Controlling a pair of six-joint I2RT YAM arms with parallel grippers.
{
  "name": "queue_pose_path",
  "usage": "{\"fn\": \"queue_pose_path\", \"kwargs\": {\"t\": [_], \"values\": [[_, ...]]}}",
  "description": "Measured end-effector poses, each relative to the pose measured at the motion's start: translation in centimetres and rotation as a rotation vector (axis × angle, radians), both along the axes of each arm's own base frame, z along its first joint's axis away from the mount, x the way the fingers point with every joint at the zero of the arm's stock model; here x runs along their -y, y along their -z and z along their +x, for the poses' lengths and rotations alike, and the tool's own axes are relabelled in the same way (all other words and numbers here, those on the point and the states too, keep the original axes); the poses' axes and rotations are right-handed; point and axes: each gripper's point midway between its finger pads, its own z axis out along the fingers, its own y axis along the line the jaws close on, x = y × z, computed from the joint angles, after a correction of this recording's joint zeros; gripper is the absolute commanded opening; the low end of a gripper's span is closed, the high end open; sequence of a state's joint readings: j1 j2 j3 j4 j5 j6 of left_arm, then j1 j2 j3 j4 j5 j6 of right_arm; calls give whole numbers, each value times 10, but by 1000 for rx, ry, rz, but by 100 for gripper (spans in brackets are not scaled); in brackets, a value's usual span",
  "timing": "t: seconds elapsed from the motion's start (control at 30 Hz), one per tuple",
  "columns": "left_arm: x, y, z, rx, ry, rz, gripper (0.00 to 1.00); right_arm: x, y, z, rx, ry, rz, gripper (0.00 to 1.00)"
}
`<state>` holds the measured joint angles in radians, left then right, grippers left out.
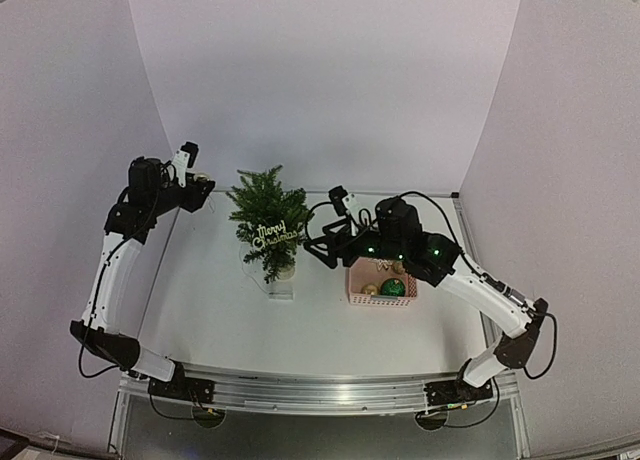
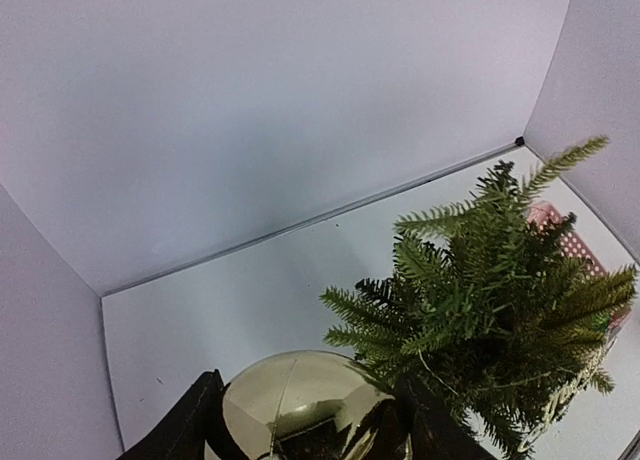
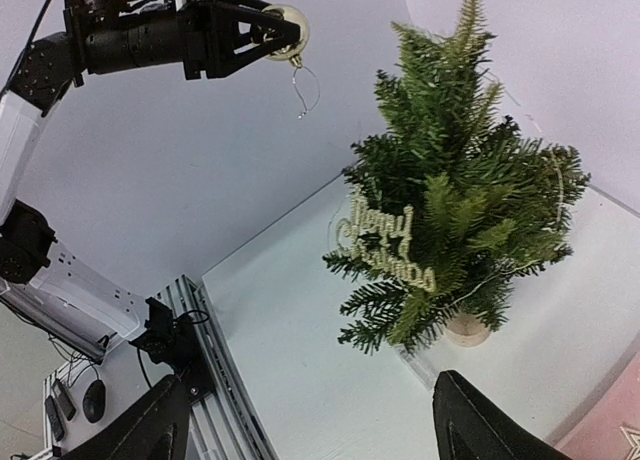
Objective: Decorate the small christmas tree
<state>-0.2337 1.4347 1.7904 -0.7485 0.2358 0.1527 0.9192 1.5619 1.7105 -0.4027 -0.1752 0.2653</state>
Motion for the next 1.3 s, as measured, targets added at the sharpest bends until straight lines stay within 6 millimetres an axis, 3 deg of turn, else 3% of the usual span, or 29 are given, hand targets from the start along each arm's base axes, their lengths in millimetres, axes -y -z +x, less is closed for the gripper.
{"fn": "queue_pose_path", "kwargs": {"t": [0.27, 0.57, 0.8, 0.97, 1.2, 1.3], "values": [[8, 5, 39, -61, 11, -110, 0, 15, 0, 34, -9, 21, 30, 82], [22, 10, 58, -117, 69, -235, 0, 19, 21, 60, -64, 31, 21, 82], [22, 19, 70, -150, 81, -283, 0, 14, 26, 66, -95, 15, 30, 82], [23, 10, 72, -136, 99, -313, 0, 13, 24, 65, -105, 10, 40, 82], [23, -22, 74, -52, 131, -334, 0, 12, 21, 65, -102, 8, 48, 82], [23, -21, 76, -47, 137, -337, 0, 13, 21, 65, -102, 8, 48, 82]]}}
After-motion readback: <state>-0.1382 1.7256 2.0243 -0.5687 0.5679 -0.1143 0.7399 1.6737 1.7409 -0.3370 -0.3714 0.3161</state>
